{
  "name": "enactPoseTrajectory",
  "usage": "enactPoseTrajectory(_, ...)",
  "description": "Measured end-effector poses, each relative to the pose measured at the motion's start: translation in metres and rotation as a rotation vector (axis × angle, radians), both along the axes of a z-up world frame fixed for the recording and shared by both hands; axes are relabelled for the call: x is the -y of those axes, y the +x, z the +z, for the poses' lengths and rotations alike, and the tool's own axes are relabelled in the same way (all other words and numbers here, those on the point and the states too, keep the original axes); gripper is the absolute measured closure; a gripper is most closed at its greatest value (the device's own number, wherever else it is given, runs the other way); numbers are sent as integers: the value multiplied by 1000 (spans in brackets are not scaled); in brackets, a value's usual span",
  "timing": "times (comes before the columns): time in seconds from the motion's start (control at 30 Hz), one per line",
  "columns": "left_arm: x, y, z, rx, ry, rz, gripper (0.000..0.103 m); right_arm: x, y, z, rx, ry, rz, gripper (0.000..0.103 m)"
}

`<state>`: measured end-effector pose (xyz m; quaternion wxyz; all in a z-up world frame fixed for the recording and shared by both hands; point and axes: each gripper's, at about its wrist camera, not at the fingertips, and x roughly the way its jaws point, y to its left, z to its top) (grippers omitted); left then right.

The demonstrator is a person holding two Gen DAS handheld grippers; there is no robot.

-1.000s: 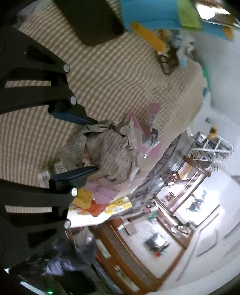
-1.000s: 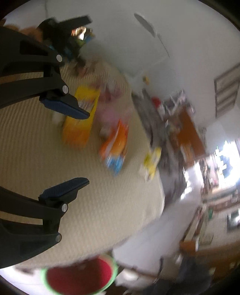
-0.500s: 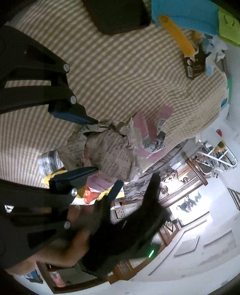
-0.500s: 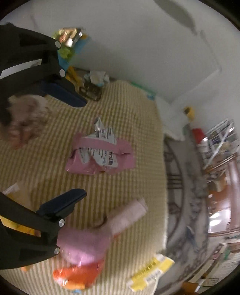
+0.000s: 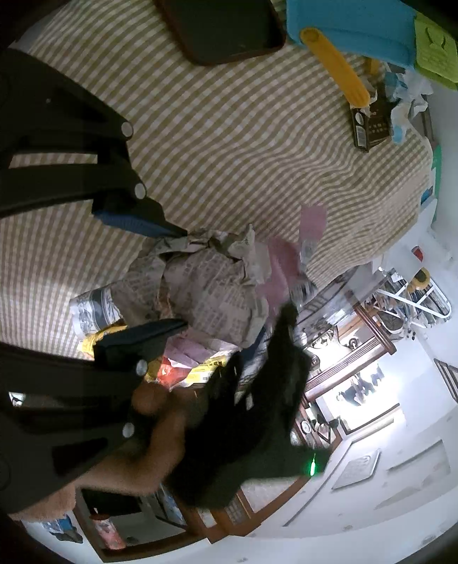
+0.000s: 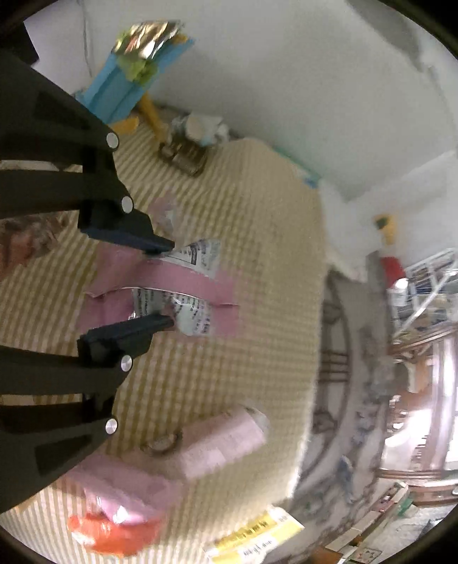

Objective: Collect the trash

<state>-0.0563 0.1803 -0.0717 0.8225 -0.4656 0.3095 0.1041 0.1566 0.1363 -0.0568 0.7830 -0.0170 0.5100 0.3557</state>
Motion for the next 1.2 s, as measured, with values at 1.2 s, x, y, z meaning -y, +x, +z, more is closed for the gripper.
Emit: enactPoseTrajectory(1.2, 44, 54, -21, -233, 206, -180, 55, 299, -86, -40, -37, -20, -301, 34)
